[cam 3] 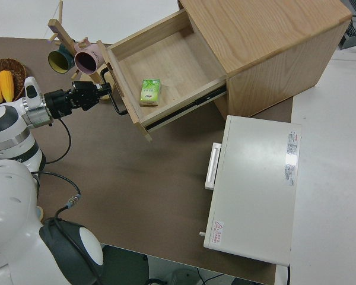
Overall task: Slide drawer open with right arm
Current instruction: 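Release the handle and back the right gripper away from the drawer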
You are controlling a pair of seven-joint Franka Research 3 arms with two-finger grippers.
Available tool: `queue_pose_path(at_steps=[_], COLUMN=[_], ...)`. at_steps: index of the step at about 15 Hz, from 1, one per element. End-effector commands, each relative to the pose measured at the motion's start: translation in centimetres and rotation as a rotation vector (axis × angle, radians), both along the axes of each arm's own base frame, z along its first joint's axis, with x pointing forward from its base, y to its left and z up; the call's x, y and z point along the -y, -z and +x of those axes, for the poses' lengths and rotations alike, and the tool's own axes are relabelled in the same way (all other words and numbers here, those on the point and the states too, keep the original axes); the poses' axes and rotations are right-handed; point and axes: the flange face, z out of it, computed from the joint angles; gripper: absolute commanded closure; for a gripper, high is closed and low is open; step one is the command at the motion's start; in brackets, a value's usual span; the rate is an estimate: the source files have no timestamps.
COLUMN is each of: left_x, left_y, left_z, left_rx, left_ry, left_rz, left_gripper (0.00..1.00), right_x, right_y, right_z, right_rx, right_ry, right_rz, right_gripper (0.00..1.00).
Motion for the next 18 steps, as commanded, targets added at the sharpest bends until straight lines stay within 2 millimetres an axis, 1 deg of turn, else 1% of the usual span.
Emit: queue_pose_path(at_steps=[1,2,3,4,5,8,12,14,16,17,18], left_x=[-0.2,-0.2,-0.2,-0.2,-0.2,-0.2,-0.2,-0.2,-0.2,-0.2,-0.2], left_y=[-0.5,-0.5,-0.5,-0.4,-0.5,-0.5,-0.4,-0.4,-0.4,-0.5,-0.5], left_z=[-0.4,-0.4,-0.4,-0.4,-0.4,-0.4,-0.4,-0.4,-0.4,-0.4,-0.4], left_rx=[-0.003,-0.003,-0.003,-0.005,-0.003,-0.003,-0.005,-0.005,-0.005,-0.003,-0.003], left_ry=[0.006,0.006,0.006,0.006,0.006,0.008,0.008,0.008,0.006,0.006,0.006], left_rz=[-0.001,-0.001,-0.001,-0.001,-0.001,-0.001,-0.001,-0.001,-0.001,-0.001,-0.001], left_gripper=[0.01,0.01,0.01,0.01,0.01,0.01,0.01,0.01,0.01,0.01,0.01], right_x=[-0.8,-0.8,-0.7,-0.6,-0.7,-0.9,-3.3,-3.1,-3.5,-2.8,-2.3], right_y=[-2.5,-2.6,-2.5,-2.5,-2.6,-2.6,-3.0,-3.7,-5.2,-6.6,-8.4], right_z=[-2.3,-2.2,-2.1,-2.0,-2.0,-2.4,-4.7,-5.3,-5.9,-6.0,-6.2], right_rx=[0.072,0.078,0.080,0.080,0.082,0.076,0.046,0.022,-0.001,-0.022,-0.039], right_ry=[0.057,0.053,0.051,0.053,0.053,0.060,0.039,0.063,0.049,0.066,0.085], right_rz=[0.023,0.021,0.023,0.022,0.027,0.032,0.071,0.124,0.227,0.306,0.403], right_gripper=[0.765,0.511,0.279,0.119,0.018,0.015,0.015,0.015,0.015,0.015,0.015])
